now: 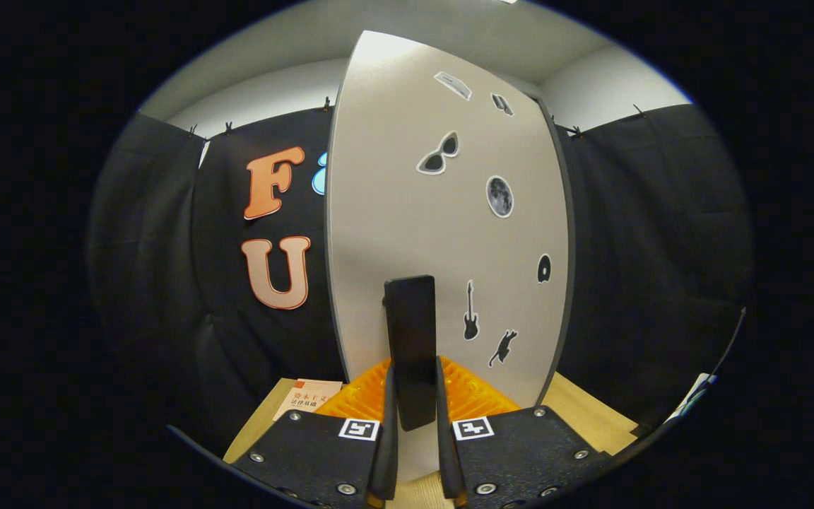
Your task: Open the shoe cabinet door, grab the shoes and put them into the shoe cabinet, then close the shoe cabinet door.
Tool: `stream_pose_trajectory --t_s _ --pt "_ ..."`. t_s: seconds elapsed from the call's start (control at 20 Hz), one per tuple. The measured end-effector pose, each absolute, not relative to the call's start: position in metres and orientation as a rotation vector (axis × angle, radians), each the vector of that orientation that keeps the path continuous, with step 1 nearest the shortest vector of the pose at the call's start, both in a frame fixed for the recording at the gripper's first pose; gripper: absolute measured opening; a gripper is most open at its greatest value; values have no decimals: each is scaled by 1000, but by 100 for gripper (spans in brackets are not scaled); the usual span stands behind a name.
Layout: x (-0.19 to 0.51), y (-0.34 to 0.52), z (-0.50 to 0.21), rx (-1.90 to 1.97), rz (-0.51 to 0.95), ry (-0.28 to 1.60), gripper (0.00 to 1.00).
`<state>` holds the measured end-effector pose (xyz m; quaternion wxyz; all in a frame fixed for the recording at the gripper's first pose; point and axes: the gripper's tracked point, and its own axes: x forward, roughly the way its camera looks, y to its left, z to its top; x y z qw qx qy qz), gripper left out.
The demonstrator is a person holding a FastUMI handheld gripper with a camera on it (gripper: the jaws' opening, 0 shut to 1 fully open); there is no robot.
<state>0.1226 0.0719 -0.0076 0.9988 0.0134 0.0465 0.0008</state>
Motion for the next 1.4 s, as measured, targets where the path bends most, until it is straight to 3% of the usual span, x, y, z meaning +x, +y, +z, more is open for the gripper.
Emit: stream_pose_trajectory --t_s 0.55,1.4 --pt "82 31 -11 46 -39 102 16" --pt "21 -85 -11 13 -155 122 12"
